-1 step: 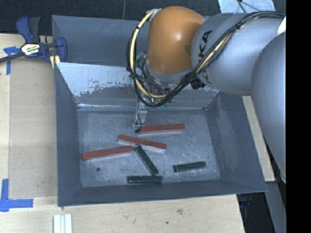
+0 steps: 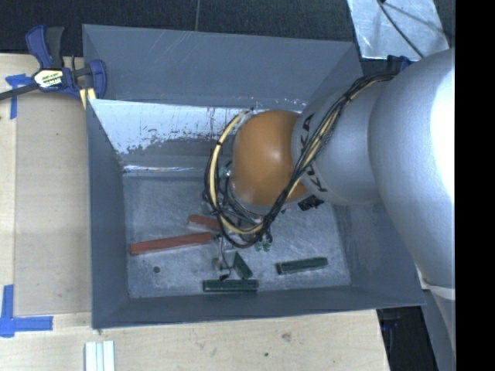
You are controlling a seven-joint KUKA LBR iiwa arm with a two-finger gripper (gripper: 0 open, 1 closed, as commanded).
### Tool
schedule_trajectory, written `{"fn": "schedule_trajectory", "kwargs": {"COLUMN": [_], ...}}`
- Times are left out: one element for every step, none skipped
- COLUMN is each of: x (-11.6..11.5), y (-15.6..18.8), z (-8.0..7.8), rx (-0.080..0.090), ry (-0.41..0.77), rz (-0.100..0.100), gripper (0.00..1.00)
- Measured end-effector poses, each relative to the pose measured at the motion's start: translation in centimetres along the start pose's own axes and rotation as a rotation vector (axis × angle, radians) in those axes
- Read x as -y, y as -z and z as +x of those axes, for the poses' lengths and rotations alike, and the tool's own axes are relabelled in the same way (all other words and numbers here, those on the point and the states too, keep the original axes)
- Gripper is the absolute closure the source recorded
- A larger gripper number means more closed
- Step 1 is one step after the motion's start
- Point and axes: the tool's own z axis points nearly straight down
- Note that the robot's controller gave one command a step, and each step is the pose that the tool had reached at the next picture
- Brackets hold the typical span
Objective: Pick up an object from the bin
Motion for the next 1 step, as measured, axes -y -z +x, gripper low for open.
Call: {"fn": "schedule_trajectory", "kwargs": {"x": [-6.61], "y": [0.48], "z": [-0.48], "rx": [0.013], "ry": [0.018], "rz": [-0.005], "gripper": [0.0]}}
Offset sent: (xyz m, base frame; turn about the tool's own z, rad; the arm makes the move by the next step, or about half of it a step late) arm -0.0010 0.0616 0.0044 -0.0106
